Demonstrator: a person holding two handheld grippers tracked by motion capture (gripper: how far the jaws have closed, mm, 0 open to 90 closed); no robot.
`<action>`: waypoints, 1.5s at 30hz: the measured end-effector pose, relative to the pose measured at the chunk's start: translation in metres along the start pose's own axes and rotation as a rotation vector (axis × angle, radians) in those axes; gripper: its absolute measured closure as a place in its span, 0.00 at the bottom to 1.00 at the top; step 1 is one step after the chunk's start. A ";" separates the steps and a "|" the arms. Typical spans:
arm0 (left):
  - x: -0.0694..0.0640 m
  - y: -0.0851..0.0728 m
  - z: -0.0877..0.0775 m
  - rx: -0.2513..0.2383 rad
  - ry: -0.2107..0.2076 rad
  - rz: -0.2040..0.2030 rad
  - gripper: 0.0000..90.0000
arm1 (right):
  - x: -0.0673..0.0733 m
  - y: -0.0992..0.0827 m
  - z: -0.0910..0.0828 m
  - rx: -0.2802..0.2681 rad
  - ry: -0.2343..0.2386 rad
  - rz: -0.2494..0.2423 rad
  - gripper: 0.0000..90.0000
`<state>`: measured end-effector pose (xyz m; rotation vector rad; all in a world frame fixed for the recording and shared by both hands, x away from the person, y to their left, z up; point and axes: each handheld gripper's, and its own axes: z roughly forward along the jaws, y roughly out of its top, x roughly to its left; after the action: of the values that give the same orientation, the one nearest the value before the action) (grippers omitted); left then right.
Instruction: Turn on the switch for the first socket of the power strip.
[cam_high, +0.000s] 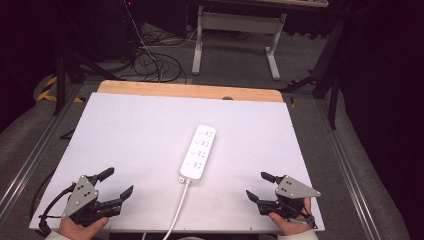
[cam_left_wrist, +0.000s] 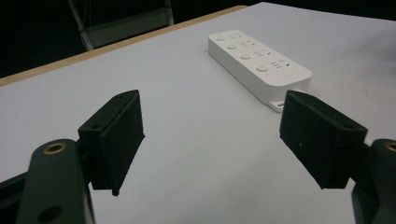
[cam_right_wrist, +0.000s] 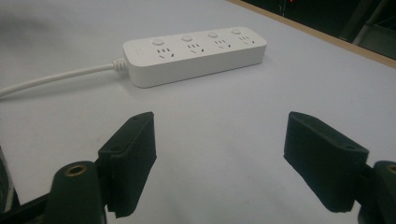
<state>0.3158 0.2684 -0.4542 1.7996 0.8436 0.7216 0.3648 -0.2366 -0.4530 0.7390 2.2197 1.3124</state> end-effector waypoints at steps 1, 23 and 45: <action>0.000 0.000 0.000 0.000 0.000 0.000 0.25 | 0.000 0.000 0.000 -0.001 0.001 0.001 0.29; 0.000 0.000 0.000 -0.006 0.017 0.001 0.25 | 0.002 0.001 0.000 0.003 0.001 -0.007 0.29; 0.000 0.000 -0.001 -0.003 0.022 0.003 0.24 | 0.001 0.038 0.010 0.008 0.045 -0.049 0.30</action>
<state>0.3153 0.2686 -0.4538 1.7934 0.8538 0.7457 0.3781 -0.2139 -0.4238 0.6604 2.2644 1.3094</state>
